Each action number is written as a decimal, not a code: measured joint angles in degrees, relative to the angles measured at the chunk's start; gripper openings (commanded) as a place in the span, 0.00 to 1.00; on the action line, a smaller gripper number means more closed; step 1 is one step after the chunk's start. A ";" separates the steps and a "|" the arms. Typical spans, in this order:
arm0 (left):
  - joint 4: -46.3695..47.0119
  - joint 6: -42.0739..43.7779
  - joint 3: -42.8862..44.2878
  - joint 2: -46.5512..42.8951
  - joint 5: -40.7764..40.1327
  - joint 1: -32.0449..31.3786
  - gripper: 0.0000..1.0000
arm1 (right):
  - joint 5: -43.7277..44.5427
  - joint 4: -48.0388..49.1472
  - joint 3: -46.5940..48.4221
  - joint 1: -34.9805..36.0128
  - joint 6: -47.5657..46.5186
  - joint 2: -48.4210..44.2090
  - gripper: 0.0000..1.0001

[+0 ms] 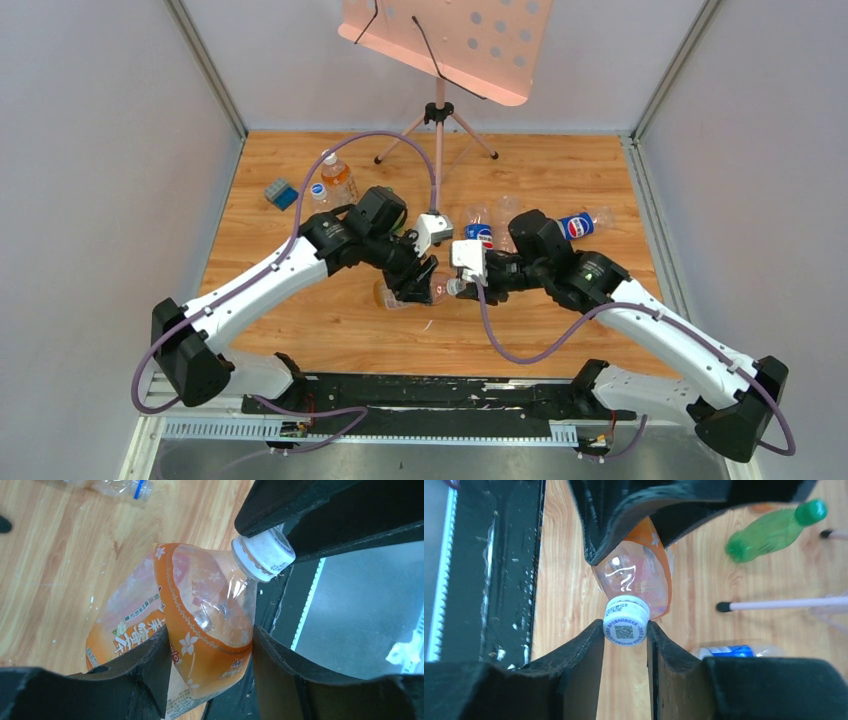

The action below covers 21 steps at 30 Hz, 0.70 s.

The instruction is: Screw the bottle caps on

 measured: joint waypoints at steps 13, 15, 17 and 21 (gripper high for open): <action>21.27 -9.07 -17.40 -12.24 -32.79 -14.29 0.00 | 16.72 0.70 1.05 -1.33 64.43 5.42 0.03; 23.54 -9.18 -18.78 -12.61 -37.11 -16.20 0.00 | 17.31 0.79 1.03 -2.27 69.99 5.44 0.19; 24.96 -9.29 -19.19 -12.61 -40.22 -17.05 0.00 | 18.67 1.55 1.05 -2.91 73.16 5.07 0.41; 27.80 -9.92 -19.15 -12.61 -41.90 -16.68 0.00 | 19.58 4.44 0.94 -2.86 66.82 1.60 0.69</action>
